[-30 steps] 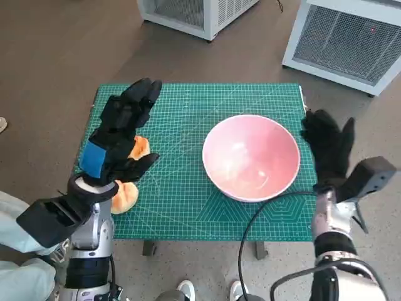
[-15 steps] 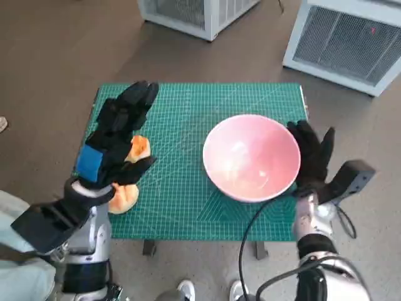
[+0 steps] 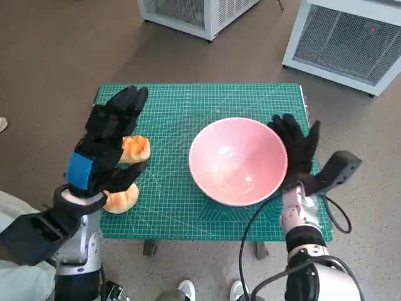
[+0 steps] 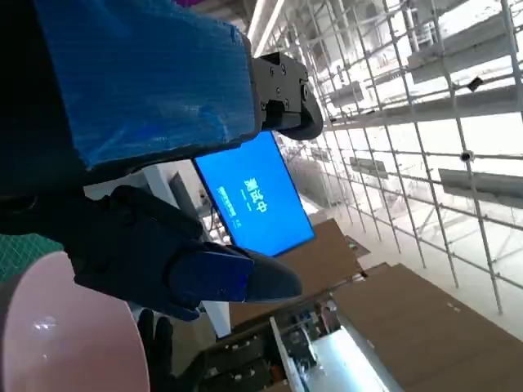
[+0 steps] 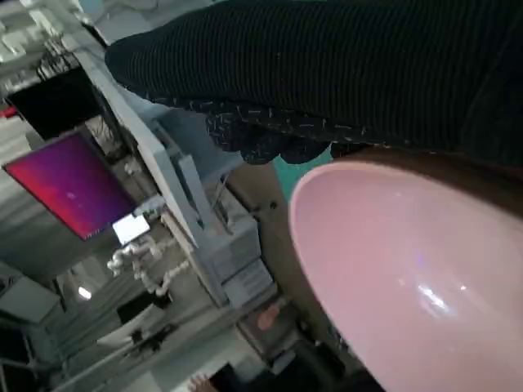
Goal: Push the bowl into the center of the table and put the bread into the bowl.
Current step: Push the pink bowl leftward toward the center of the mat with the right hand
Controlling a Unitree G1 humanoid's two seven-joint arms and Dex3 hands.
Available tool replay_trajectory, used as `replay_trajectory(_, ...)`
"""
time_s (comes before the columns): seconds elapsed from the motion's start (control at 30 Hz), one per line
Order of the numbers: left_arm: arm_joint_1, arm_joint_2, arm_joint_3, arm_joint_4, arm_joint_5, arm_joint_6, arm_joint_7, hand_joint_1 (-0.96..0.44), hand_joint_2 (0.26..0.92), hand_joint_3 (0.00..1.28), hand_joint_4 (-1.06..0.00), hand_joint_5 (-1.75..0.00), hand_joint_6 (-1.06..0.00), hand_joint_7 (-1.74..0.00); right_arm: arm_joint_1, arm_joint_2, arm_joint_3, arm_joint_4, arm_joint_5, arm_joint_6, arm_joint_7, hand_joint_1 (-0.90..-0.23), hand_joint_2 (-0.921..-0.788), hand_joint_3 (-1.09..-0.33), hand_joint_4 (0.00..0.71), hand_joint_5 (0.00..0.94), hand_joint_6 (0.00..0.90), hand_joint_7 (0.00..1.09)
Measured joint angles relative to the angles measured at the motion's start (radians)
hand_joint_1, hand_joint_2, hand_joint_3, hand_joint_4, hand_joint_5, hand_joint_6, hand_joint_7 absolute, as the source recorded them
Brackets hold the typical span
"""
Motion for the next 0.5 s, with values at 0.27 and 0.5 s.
replay_trajectory(0.27,0.03,0.005,0.006,-0.043,0.006,0.024,0.027,-0.6,0.921,0.25,-0.23,0.0,-0.04,-0.62,-0.032,0.029,0.0,0.005,-0.001,0.014,-0.009,-0.597,-0.921,-0.826,0.161,0.006,0.076,0.49)
replay_trajectory(0.5,0.062,0.006,0.013,-0.088,0.023,0.047,0.061,-0.61,0.921,0.24,-0.24,-0.01,-0.04,-0.63,-0.057,0.06,0.002,0.009,-0.006,0.025,-0.016,-0.595,-0.921,-0.827,0.17,0.005,0.109,0.46)
